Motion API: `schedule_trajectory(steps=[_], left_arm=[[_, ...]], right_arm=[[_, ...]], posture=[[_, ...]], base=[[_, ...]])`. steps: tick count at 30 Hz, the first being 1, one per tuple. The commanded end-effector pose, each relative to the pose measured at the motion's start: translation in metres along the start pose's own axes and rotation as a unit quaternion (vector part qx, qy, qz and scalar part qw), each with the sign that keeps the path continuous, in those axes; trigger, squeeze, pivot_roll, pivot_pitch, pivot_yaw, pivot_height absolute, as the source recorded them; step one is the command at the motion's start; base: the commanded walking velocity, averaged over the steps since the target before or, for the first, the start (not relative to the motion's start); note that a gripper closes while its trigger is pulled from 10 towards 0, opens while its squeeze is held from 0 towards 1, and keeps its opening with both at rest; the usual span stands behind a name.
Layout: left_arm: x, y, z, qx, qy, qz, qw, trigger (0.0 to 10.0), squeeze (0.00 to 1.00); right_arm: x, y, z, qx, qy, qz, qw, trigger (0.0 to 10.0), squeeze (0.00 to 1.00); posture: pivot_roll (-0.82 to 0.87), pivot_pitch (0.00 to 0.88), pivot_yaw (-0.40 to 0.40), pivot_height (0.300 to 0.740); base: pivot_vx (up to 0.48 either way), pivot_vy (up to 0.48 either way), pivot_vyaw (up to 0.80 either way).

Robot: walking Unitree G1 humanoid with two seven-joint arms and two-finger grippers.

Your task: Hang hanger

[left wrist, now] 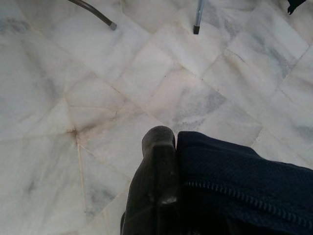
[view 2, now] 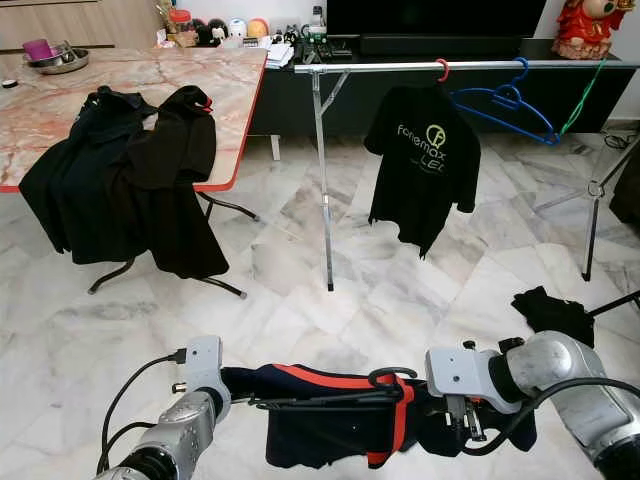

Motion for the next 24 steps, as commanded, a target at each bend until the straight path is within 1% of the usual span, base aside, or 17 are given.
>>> schedule_trajectory(steps=[1, 5, 8, 10, 13, 17, 20, 21, 24], left_arm=[[0.002, 0.003, -0.047, 0.076, 0.000, 0.003, 0.997, 0.0, 0.00], [0.002, 0.003, -0.047, 0.076, -0.009, 0.003, 0.997, 0.0, 0.00], [0.000, 0.003, -0.047, 0.077, -0.009, 0.000, 0.997, 0.0, 0.00], [0.000, 0.003, -0.047, 0.077, -0.008, 0.000, 0.997, 0.0, 0.00], [0.000, 0.003, -0.047, 0.077, -0.009, -0.001, 0.997, 0.0, 0.00], [0.000, 0.003, -0.047, 0.077, -0.009, 0.001, 0.997, 0.0, 0.00], [0.003, 0.003, -0.046, 0.071, -0.008, 0.007, 0.997, 0.0, 0.00], [0.005, 0.002, -0.045, 0.066, -0.009, 0.011, 0.998, 0.0, 0.00], [0.006, 0.002, -0.043, 0.057, -0.013, 0.013, 0.998, 0.0, 0.00]], right_arm=[[-0.043, 0.027, 0.000, -0.020, -0.045, -0.100, 0.994, 0.0, 0.00], [-0.044, 0.026, 0.004, -0.034, -0.047, -0.107, 0.993, 0.0, 0.00], [-0.049, 0.028, 0.007, -0.044, -0.046, -0.128, 0.990, 0.0, 0.00], [-0.050, 0.028, 0.006, -0.046, -0.047, -0.132, 0.989, 0.0, 0.00], [-0.058, 0.028, 0.004, -0.045, -0.047, -0.154, 0.986, 0.0, 0.00], [-0.060, 0.027, 0.003, -0.045, -0.051, -0.162, 0.984, 0.0, 0.00], [-0.065, 0.026, 0.007, -0.067, -0.051, -0.178, 0.980, 0.0, 0.00], [-0.066, 0.025, 0.010, -0.081, -0.055, -0.177, 0.979, 0.0, 0.00], [-0.065, 0.023, 0.014, -0.098, -0.056, -0.175, 0.978, 0.0, 0.00]], posture=[[0.05, 0.134, 0.010, 0.740], [0.05, 0.133, 0.010, 0.740], [0.05, 0.135, 0.009, 0.740], [0.05, 0.135, 0.008, 0.740], [0.05, 0.135, 0.009, 0.740], [0.05, 0.137, 0.010, 0.740], [0.05, 0.138, 0.009, 0.740], [0.05, 0.138, 0.010, 0.740], [0.05, 0.138, 0.010, 0.740]], base=[[0.000, 0.000, 0.00], [0.000, 0.000, 0.00], [0.000, 0.000, 0.00], [0.000, 0.000, 0.00], [0.000, 0.000, 0.00], [0.000, 0.000, 0.00], [0.000, 0.000, 0.00], [0.000, 0.000, 0.00], [0.000, 0.000, 0.00]])
Point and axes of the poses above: a point about 5 cm out from each wrist's last joint towards the gripper, its own y axis pointing back from the gripper into the wrist, its own x axis along the axis of the wrist's last joint, z = x × y, the point moved 3 cm from there along -y, pointing out of the wrist towards the gripper, and after that the axes turned 1 degree about -y, right-handed, at the moved point
